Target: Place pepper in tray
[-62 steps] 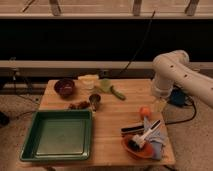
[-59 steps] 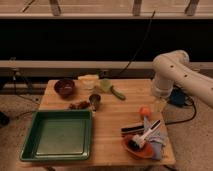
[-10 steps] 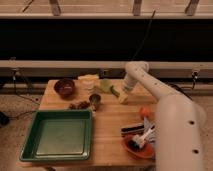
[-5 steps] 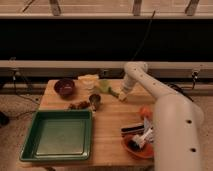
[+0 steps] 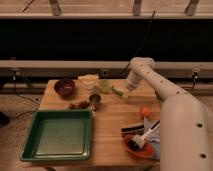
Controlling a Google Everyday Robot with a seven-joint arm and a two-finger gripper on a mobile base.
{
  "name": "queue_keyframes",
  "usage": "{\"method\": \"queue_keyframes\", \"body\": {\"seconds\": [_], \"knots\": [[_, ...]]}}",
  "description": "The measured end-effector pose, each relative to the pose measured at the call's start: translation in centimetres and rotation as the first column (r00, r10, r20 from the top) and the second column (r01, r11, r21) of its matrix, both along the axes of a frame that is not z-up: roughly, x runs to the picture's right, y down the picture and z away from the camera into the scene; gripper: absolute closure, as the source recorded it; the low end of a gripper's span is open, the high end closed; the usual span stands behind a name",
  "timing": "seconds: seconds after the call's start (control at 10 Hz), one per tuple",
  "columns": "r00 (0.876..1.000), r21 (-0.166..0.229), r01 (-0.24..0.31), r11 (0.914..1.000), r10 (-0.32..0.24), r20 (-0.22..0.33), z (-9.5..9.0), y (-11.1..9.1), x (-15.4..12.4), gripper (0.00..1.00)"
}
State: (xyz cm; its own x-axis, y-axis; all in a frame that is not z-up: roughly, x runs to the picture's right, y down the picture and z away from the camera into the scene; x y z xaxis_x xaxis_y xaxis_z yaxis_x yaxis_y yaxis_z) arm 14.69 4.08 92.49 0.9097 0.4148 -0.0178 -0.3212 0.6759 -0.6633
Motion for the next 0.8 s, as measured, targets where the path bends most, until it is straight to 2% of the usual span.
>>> {"method": "queue_keyframes", "body": {"seconds": [0.4, 0.5, 0.6, 0.8], "knots": [[0.991, 0.036, 0.08, 0.9962, -0.083, 0.103, -5.9, 0.6, 0.1, 1.0], [0.983, 0.052, 0.104, 0.9932, -0.11, 0.144, -8.2, 0.6, -0.6, 1.0], [0.977, 0.064, 0.121, 0.9906, -0.13, 0.169, -9.6, 0.7, -1.2, 1.0], [0.954, 0.088, 0.168, 0.9819, -0.184, 0.237, -13.5, 0.8, -3.6, 1.0]]}}
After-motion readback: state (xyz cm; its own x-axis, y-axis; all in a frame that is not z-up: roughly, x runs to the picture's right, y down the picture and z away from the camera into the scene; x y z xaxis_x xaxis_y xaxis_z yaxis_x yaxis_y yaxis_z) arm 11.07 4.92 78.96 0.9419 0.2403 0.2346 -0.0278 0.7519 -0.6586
